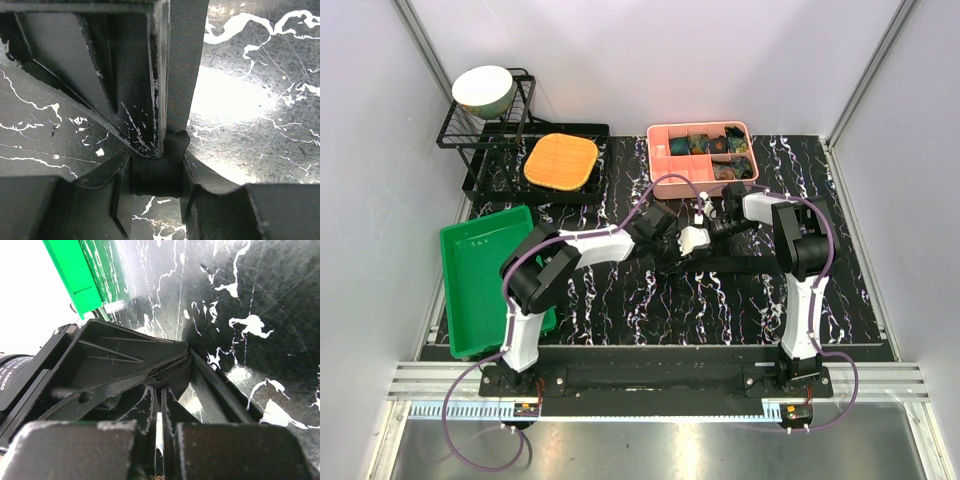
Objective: Roll the ties
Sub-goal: Roll the tie at the center of the board.
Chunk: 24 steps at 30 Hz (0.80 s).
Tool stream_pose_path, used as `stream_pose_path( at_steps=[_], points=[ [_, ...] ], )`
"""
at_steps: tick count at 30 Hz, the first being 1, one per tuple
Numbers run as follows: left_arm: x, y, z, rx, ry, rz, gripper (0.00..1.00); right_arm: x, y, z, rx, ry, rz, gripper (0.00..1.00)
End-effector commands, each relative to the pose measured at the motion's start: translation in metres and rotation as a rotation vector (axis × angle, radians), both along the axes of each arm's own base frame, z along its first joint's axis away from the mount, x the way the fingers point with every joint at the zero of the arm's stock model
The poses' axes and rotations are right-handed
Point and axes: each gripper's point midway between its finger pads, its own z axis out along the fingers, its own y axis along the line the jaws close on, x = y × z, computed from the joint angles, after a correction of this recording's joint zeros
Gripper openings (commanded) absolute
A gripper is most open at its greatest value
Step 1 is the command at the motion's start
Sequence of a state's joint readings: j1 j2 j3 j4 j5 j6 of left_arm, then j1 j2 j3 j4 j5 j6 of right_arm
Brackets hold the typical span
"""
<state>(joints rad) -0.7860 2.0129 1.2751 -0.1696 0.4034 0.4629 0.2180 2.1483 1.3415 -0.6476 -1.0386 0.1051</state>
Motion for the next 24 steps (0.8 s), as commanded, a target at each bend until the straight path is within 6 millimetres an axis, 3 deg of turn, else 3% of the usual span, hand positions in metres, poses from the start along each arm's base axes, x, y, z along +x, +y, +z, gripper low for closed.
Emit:
stream_pose_path(
  at_steps=[1, 3, 4, 6, 7, 8, 12, 21, 23, 24],
  points=[
    [-0.024, 0.045, -0.058, 0.198, 0.136, 0.062, 0.31, -0.009, -0.005, -0.022, -0.081, 0.009, 0.039, 0.0],
    [-0.03, 0.042, -0.056, 0.13, 0.203, 0.095, 0.4, -0.013, -0.013, -0.033, -0.137, 0.005, 0.049, 0.0],
    [-0.021, 0.038, -0.051, 0.064, 0.202, 0.116, 0.51, -0.013, -0.016, -0.038, -0.166, 0.0, 0.05, 0.0],
    [-0.032, 0.036, -0.043, -0.045, 0.264, 0.116, 0.6, -0.015, -0.023, -0.048, -0.212, 0.008, 0.054, 0.0],
    [-0.02, 0.028, -0.034, -0.13, 0.21, 0.106, 0.65, -0.015, -0.025, -0.051, -0.229, 0.006, 0.056, 0.0],
    [-0.023, 0.024, -0.03, -0.176, 0.21, 0.084, 0.67, -0.015, -0.028, -0.058, -0.259, 0.011, 0.06, 0.0],
    [-0.021, 0.01, -0.018, -0.323, 0.173, 0.041, 0.69, -0.014, -0.038, -0.066, -0.329, -0.008, 0.084, 0.0],
    [-0.025, -0.008, -0.019, -0.457, 0.12, -0.052, 0.68, -0.008, -0.052, -0.079, -0.437, -0.03, 0.114, 0.0],
    [-0.025, -0.009, -0.026, -0.452, 0.136, -0.04, 0.66, -0.007, -0.053, -0.082, -0.444, -0.03, 0.116, 0.0],
    [-0.024, -0.011, -0.026, -0.45, 0.14, -0.042, 0.6, -0.007, -0.053, -0.082, -0.446, -0.031, 0.119, 0.0]
  ],
)
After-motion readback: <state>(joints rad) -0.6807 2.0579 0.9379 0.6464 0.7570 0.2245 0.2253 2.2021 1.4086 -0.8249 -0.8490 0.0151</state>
